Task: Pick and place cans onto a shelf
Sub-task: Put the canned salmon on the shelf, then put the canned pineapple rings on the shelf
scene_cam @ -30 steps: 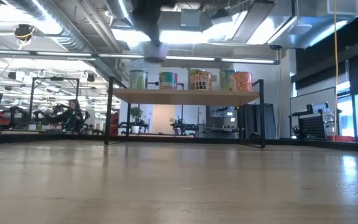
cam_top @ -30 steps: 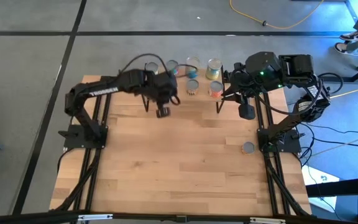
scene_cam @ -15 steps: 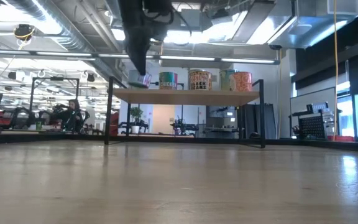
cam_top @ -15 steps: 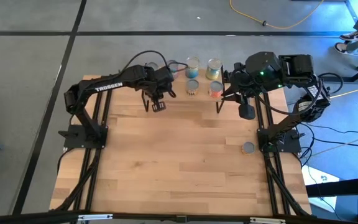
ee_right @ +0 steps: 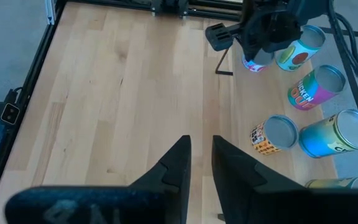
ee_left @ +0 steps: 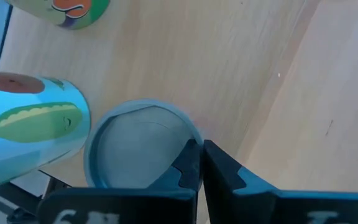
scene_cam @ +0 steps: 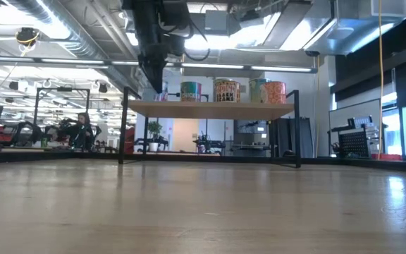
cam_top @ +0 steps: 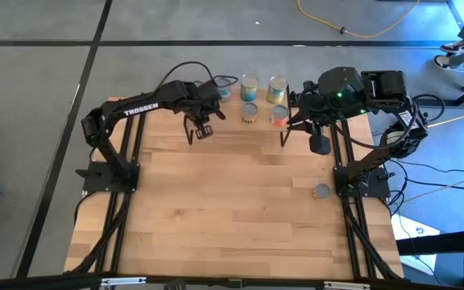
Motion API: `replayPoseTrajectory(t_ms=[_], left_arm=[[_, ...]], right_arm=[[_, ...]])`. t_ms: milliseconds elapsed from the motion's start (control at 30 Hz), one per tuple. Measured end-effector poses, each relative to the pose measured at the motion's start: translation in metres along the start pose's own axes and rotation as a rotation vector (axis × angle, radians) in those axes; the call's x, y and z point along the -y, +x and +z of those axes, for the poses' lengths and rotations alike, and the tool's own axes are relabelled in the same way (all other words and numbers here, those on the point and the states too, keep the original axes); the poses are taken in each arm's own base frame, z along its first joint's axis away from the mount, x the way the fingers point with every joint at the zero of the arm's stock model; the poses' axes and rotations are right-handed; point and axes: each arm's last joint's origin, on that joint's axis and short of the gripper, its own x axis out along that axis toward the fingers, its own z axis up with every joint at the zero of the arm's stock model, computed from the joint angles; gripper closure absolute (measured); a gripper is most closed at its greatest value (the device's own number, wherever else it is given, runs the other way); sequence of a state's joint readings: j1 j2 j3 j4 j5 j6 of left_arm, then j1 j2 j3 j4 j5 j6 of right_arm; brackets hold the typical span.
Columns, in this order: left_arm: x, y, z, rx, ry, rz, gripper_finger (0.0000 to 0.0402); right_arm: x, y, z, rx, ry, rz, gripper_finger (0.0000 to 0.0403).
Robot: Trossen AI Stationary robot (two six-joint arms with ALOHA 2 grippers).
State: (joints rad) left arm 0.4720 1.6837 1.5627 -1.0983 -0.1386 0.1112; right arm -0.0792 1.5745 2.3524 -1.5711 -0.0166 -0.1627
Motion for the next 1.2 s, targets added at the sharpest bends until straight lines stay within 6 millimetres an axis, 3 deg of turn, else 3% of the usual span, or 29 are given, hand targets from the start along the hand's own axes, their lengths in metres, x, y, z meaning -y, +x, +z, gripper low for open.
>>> replayPoseTrajectory(t_ms=[333,833,1200], left_arm=[[-0.006,0.001,-0.001,-0.010,-0.018,0.002,0.0401],[-0.004,0.000,-0.001,-0.016,-0.093,0.005,0.0365],[-0.010,-0.034,0.015,0.086,-0.105,0.015,0.0365]], right_arm=[[0.003,0.000,-0.001,-0.019,0.005,-0.117,0.0336],[0.003,0.000,-0.001,-0.019,0.008,-0.119,0.0336],[0.003,0.000,-0.001,-0.019,0.007,-0.118,0.0336]])
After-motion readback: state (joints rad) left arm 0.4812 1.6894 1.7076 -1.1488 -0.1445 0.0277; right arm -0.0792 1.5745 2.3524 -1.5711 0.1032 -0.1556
